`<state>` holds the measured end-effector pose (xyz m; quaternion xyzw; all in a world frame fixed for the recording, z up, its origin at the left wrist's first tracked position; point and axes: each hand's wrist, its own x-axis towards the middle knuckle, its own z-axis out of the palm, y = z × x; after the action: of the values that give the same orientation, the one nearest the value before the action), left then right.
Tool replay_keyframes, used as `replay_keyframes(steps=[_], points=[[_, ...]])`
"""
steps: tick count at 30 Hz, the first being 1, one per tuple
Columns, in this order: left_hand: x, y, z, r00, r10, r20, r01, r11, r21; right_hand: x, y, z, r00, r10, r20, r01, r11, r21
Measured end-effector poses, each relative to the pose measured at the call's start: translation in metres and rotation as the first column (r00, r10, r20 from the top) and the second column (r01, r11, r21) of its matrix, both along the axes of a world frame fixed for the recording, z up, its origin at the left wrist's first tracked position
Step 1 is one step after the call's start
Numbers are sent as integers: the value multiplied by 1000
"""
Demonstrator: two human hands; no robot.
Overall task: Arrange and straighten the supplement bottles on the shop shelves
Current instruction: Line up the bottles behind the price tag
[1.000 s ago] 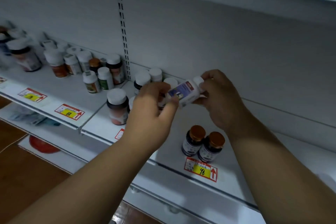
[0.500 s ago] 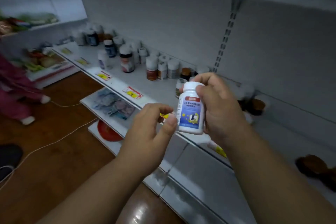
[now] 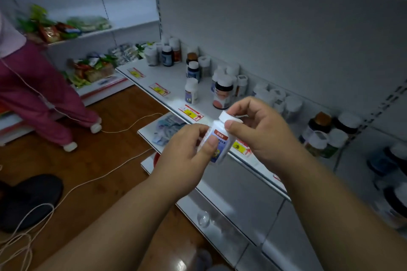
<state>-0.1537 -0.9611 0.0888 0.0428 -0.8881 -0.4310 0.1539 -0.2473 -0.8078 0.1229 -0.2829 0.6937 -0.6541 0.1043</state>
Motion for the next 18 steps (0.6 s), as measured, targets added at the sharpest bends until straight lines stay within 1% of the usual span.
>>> replay_keyframes(steps=[3, 5, 8, 10, 12, 14, 15, 16, 17, 18], points=[[-35, -30, -12, 1000, -8, 24, 9, 999, -36, -37, -31, -12, 999, -23, -48, 26, 998, 52], [-55, -52, -18, 997, 11, 73, -7, 999, -49, -60, -48, -20, 988, -79, -134, 100, 982, 158], [-81, -84, -25, 991, 34, 129, -25, 997, -75, -89, -74, -29, 955, -187, -230, 248, 928, 276], [-97, -102, -29, 989, 18, 150, -6, 997, -78, -106, -91, -37, 925, -249, -287, 341, 878, 335], [-116, -120, -34, 987, -26, 161, 41, 995, -88, -121, -110, -43, 889, -271, -369, 411, 826, 385], [-135, -138, -40, 982, -85, 169, 101, 991, -92, -138, -128, -49, 835, -227, -502, 477, 753, 453], [-145, -147, -44, 977, -120, 174, 138, 985, -99, -147, -136, -51, 804, -190, -564, 516, 693, 503], [-153, -156, -47, 970, -160, 183, 182, 977, -112, -155, -143, -55, 788, -156, -595, 542, 634, 552], [-160, -164, -49, 960, -202, 195, 229, 965, -128, -161, -149, -58, 795, -132, -593, 542, 595, 594], [-167, -171, -50, 948, -245, 203, 276, 951, -142, -165, -153, -62, 805, -115, -581, 530, 580, 619]])
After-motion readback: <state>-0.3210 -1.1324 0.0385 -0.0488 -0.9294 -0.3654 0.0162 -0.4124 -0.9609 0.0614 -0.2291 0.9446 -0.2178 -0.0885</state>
